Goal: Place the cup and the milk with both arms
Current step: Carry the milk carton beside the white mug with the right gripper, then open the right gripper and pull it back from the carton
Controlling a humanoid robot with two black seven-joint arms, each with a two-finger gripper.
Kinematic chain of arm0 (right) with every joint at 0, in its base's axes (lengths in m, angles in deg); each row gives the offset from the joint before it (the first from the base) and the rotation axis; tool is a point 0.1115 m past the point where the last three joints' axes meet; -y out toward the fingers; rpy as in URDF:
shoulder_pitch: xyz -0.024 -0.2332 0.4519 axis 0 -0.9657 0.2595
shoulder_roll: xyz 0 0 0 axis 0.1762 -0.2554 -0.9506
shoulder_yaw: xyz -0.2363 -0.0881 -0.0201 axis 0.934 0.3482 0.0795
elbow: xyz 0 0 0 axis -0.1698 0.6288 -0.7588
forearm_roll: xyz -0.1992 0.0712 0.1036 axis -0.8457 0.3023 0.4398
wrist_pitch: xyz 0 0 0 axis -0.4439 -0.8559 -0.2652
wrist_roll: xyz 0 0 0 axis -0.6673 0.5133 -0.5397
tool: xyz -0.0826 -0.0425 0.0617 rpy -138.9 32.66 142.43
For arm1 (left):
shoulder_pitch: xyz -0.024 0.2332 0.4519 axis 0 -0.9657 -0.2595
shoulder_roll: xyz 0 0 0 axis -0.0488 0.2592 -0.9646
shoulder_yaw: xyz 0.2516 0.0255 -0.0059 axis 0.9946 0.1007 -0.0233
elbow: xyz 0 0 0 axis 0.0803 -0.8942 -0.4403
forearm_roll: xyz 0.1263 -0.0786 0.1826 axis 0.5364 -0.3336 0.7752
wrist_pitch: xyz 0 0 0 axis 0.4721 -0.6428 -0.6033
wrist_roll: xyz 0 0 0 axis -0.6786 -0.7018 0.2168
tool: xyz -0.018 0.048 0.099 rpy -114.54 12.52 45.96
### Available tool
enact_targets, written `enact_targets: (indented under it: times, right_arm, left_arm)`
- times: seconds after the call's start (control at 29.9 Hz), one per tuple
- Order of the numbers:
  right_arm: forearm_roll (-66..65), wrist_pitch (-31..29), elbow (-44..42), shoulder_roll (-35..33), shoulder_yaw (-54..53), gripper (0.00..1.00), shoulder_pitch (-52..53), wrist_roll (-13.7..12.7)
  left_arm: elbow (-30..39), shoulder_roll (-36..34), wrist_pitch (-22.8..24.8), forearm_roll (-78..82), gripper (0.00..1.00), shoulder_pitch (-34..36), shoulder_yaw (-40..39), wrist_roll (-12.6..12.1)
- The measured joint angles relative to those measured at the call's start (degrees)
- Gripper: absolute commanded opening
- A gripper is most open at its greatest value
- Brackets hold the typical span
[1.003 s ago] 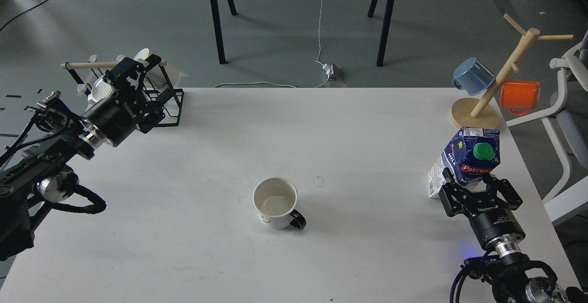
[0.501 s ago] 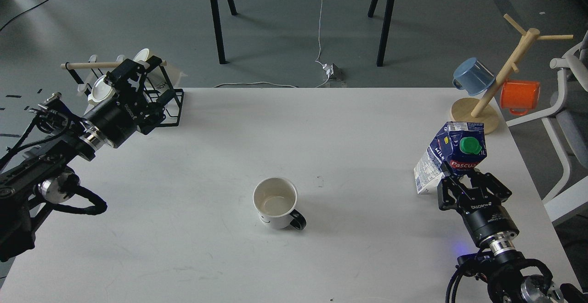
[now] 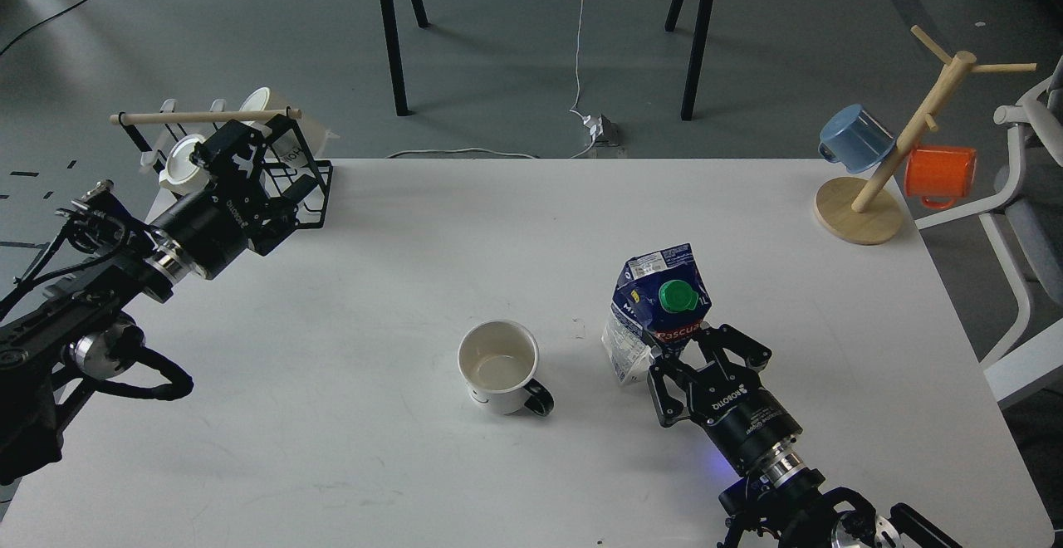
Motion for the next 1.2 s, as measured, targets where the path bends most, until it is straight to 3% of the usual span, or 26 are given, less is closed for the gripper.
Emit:
enact_targets:
  times: [0.4,0.47,0.53,0.63,0.7,1.2]
  right_arm:
    - [-2.28,0.00,-3.32,2.59,1.10,0.48,0.96,0.00]
    - [-2.89,0.00,-3.40,2.61,1.10,0.56,1.14,0.01]
    - [-3.24,0.00,-3.43,2.61,1.15,0.74,1.20,0.00]
    - [-3.41,0.00,-3.43,2.70,1.17,0.85,1.19,-0.05]
    - [-3.51,0.00,-3.42,2.89,1.29,1.00,1.06,-0.04]
    - [-3.59,0.00,-2.36,2.85,1.79,0.99,-0.91,-0.05]
  left_arm:
    - [0.00,-0.43,0.00,0.01,0.94,-0.63,-0.18,0.00]
    - [0.00,-0.43,0.00,0.01,0.94,-0.64,-0.18,0.00]
    - [0.00,-0.43,0.00,0.01,0.94,-0.64,-0.18,0.00]
    - [0.00,-0.43,0.00,0.04,0.94,-0.64,-0.18,0.00]
    - [0.00,-0.53,0.00,0.04,0.94,-0.64,-0.18,0.00]
    - [0.01,-0.45,0.00,0.06,0.94,-0.74,-0.18,0.00]
